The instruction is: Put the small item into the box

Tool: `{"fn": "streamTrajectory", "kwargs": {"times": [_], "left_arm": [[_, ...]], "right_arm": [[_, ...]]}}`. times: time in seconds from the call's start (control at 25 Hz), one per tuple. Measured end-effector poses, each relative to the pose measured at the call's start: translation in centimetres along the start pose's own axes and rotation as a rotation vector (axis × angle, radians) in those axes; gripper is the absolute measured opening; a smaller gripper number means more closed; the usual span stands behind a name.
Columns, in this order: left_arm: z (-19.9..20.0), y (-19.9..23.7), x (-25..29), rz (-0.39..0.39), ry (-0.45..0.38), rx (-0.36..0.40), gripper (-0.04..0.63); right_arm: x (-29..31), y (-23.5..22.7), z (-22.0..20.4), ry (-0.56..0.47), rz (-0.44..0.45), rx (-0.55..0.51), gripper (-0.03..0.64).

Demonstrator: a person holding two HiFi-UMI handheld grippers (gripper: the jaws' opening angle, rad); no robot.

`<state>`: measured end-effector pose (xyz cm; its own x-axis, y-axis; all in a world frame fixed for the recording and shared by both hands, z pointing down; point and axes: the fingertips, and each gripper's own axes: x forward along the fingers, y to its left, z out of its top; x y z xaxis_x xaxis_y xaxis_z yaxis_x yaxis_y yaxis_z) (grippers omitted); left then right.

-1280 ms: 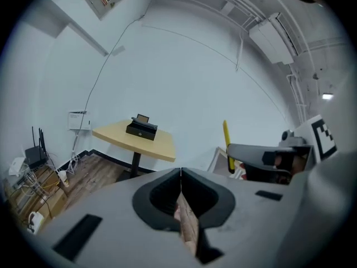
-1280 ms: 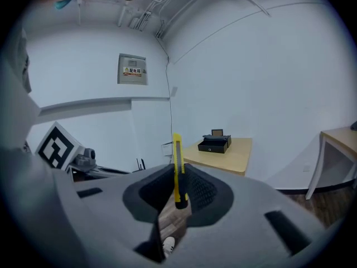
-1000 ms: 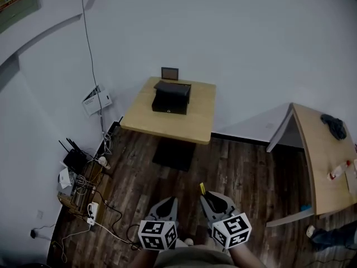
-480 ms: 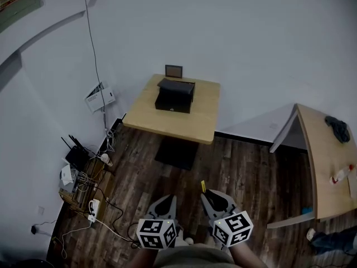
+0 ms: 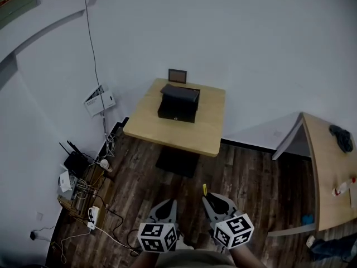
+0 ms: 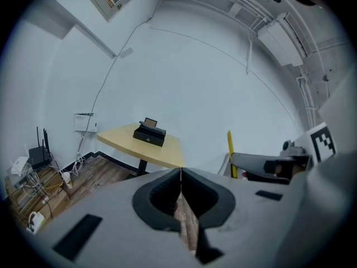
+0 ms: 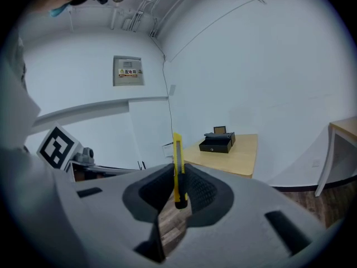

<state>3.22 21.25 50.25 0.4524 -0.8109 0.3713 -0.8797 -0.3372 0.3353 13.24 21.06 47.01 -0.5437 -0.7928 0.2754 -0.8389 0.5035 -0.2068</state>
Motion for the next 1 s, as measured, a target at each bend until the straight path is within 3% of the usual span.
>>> {"fn": "streamTrajectory", "kwargs": {"times": [0.32, 1.0], "left_arm": [[4.3, 5.2, 4.1, 0.010, -0.004, -0.017, 0.003], [12.3, 13.8, 13.4, -0.054, 0.023, -0.006, 0.003]], "right_arm": [[7.3, -1.4, 3.2, -0.002, -0.006, 0.009, 0.049], [20.6, -4.2, 9.3, -0.008, -0.056, 0.014, 0.049]]}}
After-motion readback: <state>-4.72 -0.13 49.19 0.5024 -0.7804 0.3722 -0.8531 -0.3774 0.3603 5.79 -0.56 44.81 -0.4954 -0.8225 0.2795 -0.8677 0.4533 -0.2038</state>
